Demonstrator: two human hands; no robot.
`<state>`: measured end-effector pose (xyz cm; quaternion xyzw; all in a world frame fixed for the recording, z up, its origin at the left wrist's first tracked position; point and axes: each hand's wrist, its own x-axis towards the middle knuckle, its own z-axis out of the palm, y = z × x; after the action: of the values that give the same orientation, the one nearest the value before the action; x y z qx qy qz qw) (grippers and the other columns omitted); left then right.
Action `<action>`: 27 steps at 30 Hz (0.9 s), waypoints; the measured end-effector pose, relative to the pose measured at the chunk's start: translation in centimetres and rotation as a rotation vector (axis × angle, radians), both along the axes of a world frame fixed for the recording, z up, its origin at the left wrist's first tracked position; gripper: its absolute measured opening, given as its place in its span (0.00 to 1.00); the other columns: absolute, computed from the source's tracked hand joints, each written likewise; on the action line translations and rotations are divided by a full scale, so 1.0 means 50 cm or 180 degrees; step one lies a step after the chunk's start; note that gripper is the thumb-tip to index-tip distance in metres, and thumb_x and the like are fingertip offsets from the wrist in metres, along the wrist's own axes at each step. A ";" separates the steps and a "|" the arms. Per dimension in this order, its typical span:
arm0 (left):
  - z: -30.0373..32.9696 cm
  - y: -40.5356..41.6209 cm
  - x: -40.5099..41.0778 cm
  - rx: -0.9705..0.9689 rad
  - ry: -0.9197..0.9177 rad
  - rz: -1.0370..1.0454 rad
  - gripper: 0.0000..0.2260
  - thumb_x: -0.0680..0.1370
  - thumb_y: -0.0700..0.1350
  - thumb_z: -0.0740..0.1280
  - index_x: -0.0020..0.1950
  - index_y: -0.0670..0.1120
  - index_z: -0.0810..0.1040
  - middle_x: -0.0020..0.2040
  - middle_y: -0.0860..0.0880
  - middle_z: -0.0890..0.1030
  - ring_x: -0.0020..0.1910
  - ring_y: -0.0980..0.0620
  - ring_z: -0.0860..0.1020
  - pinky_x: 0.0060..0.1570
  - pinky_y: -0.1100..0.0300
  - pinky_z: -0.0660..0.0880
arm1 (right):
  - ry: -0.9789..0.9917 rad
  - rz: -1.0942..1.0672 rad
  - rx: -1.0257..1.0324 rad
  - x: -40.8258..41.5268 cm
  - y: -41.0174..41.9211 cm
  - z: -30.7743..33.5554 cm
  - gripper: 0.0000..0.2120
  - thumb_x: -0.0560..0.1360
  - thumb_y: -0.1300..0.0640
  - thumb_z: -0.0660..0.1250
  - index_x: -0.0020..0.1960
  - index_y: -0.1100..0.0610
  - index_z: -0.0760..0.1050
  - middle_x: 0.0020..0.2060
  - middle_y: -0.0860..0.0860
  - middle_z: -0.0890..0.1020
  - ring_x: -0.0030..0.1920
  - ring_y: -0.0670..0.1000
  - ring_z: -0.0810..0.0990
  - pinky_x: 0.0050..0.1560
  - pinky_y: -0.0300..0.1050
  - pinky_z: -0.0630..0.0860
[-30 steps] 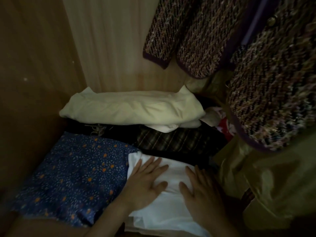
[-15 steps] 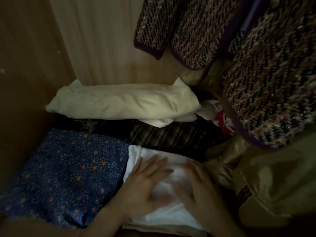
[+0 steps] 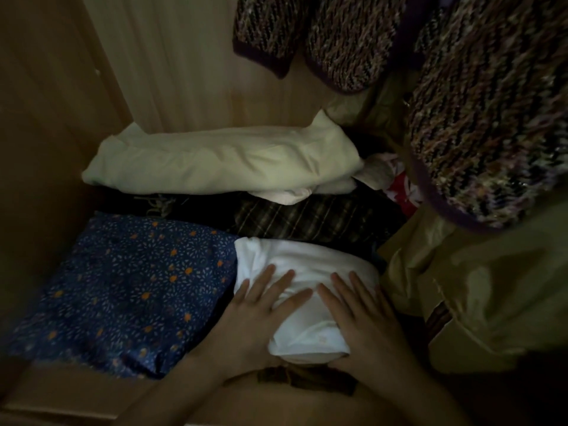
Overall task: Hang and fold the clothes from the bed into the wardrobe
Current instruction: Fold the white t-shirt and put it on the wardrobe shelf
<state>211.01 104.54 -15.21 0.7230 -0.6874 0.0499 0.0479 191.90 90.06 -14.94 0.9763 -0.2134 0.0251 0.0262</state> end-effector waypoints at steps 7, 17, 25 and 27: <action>-0.018 0.016 -0.011 -0.0222 0.0122 0.0100 0.47 0.66 0.69 0.68 0.79 0.60 0.50 0.79 0.52 0.58 0.77 0.44 0.58 0.62 0.43 0.74 | -0.0104 0.0043 0.0088 -0.006 0.012 -0.009 0.57 0.49 0.33 0.76 0.74 0.50 0.64 0.73 0.51 0.67 0.72 0.58 0.65 0.65 0.60 0.57; -0.021 0.016 -0.020 -0.0094 0.0057 0.0301 0.48 0.68 0.62 0.72 0.78 0.64 0.42 0.80 0.54 0.52 0.79 0.46 0.49 0.71 0.42 0.59 | -0.0158 -0.0071 0.0181 -0.008 0.020 0.009 0.52 0.57 0.35 0.73 0.75 0.47 0.55 0.75 0.50 0.64 0.74 0.57 0.62 0.66 0.65 0.67; 0.004 0.033 -0.051 0.0100 -0.0060 0.0578 0.44 0.73 0.59 0.69 0.79 0.61 0.41 0.80 0.52 0.44 0.79 0.48 0.42 0.75 0.40 0.46 | 0.0107 -0.0250 0.0404 -0.012 0.050 0.044 0.52 0.67 0.39 0.72 0.78 0.44 0.40 0.78 0.46 0.43 0.77 0.51 0.41 0.75 0.59 0.47; 0.026 0.052 -0.077 0.0207 -0.0121 0.0710 0.43 0.75 0.57 0.68 0.79 0.59 0.40 0.79 0.52 0.36 0.78 0.48 0.37 0.75 0.41 0.40 | 0.0211 -0.0301 0.0503 -0.021 0.073 0.070 0.52 0.68 0.43 0.73 0.78 0.47 0.40 0.78 0.47 0.42 0.77 0.52 0.41 0.75 0.57 0.46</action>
<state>207.17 107.14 -13.91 0.7951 -0.6047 0.0463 0.0056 190.85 93.70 -11.45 0.9645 -0.2595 -0.0254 -0.0426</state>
